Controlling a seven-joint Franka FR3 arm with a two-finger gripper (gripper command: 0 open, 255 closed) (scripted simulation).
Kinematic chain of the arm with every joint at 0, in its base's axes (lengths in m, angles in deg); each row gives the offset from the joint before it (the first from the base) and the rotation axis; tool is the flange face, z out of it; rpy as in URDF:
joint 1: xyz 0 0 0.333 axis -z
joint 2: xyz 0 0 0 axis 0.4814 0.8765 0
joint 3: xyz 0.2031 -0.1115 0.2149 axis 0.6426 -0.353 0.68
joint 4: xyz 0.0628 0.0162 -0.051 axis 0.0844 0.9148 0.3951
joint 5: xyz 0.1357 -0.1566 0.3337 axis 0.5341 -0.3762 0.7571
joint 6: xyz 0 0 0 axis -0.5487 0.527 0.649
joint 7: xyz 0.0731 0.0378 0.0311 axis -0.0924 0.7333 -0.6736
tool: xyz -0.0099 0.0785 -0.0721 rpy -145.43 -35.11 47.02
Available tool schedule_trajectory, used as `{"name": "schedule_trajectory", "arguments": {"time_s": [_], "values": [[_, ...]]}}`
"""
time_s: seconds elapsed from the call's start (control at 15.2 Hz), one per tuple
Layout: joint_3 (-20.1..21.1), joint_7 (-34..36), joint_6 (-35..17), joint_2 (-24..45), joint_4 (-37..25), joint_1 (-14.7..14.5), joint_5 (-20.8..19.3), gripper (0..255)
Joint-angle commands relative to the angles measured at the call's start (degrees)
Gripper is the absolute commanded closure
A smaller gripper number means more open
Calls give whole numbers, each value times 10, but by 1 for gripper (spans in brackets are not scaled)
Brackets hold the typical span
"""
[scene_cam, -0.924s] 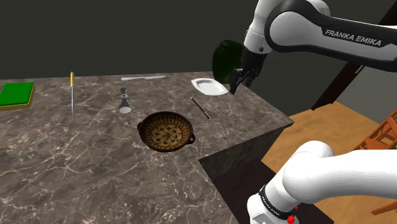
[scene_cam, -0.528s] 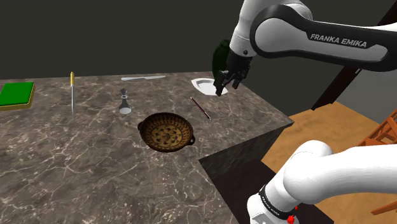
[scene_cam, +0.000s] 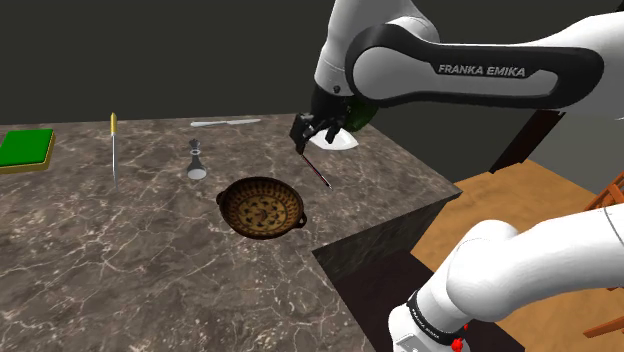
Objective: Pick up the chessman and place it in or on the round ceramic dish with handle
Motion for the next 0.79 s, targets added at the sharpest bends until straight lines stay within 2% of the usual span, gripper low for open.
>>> {"name": "schedule_trajectory", "arguments": {"time_s": [0.0, 0.4, 0.73], "values": [[19, 24, -25, 29, -14, -2, -1, 0], [76, 98, -84, 124, -76, -2, -25, 0], [121, 170, -116, 213, -146, -2, -75, 0]]}}
